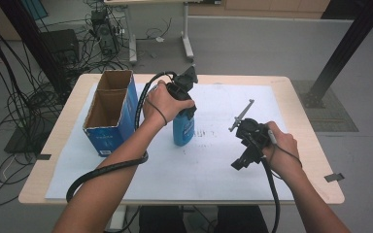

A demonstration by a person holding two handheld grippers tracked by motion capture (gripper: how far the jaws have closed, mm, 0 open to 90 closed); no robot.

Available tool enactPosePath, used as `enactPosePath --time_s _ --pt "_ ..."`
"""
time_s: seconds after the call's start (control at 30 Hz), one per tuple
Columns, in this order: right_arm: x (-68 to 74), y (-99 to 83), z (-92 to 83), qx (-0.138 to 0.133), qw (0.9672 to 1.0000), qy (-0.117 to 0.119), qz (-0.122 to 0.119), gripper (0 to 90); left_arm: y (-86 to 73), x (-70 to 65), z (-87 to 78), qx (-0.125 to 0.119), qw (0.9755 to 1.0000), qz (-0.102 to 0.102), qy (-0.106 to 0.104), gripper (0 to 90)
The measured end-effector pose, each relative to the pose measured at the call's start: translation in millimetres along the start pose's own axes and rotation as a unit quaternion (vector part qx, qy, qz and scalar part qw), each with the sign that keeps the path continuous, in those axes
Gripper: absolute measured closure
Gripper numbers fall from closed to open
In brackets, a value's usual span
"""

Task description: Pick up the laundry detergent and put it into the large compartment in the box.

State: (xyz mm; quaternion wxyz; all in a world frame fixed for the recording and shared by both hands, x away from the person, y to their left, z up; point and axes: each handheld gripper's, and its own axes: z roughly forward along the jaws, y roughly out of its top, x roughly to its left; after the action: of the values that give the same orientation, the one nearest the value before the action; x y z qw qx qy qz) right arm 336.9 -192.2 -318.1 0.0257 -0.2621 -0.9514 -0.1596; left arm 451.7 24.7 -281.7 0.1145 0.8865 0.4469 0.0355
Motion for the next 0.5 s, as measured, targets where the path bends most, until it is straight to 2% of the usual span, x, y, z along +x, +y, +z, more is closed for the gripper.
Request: enactPosePath --time_s 0.5 --pt "-2.0 2.1 2.5 0.002 1.0 0.003 0.001 4.3 0.2 0.0 0.0 0.0 1.0 0.005 0.001 37.4"
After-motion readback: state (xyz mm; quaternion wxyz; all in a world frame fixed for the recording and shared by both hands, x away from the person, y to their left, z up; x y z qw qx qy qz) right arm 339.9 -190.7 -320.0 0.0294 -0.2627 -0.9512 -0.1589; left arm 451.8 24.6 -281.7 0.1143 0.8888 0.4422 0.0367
